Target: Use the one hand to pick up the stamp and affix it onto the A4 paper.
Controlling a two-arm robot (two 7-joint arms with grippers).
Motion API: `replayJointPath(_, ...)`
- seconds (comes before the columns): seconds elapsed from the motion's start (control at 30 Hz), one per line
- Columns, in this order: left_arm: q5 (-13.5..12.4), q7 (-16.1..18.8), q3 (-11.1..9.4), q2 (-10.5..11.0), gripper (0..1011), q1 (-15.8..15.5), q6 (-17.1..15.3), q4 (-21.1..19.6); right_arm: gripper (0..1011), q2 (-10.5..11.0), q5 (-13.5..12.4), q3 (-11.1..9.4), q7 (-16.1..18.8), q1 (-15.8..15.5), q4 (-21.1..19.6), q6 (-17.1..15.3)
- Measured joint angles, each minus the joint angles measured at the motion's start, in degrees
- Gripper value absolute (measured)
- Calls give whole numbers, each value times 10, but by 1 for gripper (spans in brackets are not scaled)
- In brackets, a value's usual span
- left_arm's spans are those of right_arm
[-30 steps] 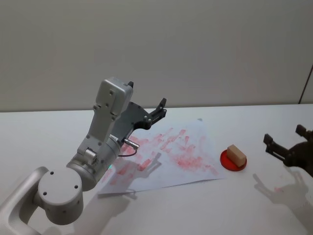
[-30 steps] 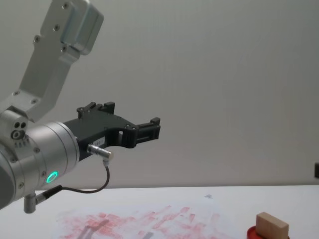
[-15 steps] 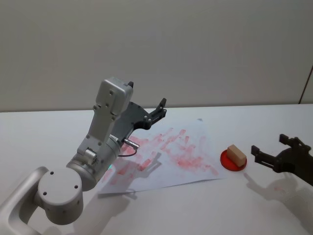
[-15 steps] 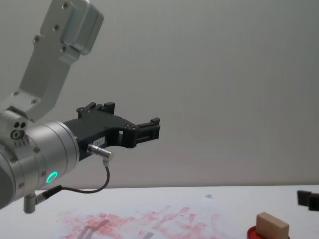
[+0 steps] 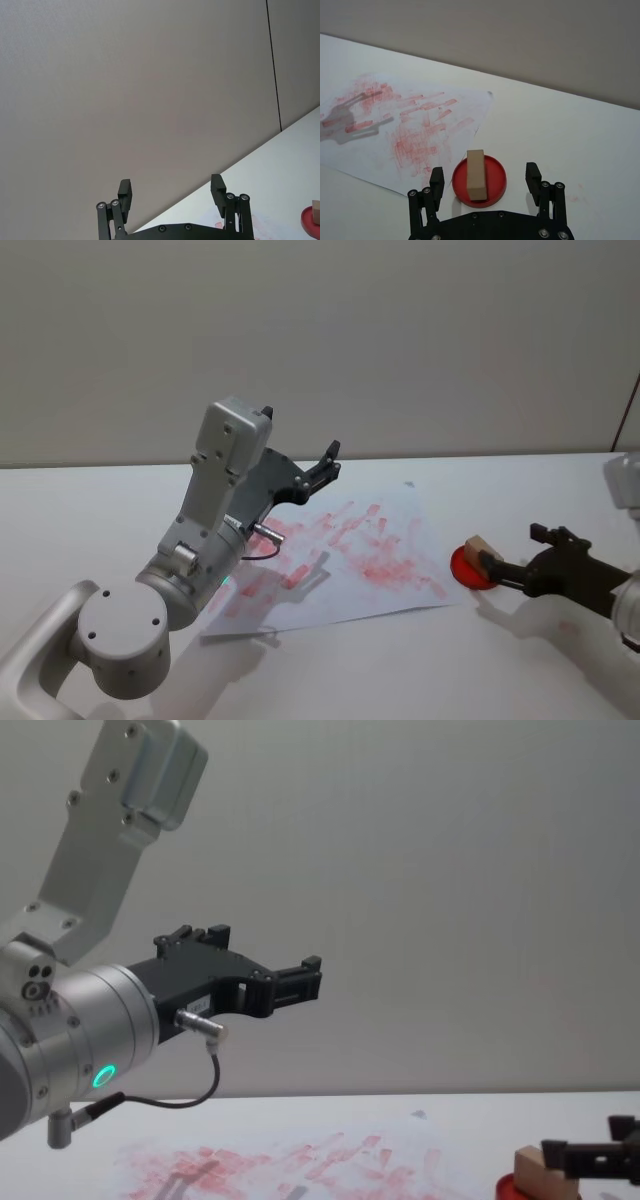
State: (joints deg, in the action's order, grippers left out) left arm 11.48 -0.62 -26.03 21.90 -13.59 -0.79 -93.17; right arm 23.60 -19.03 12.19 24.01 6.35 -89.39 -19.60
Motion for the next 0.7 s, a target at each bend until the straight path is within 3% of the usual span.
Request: replayJointPath(0.7,0,0,0,0,1001,0,0,0,1001,-31,57,29,18,49,63,-19)
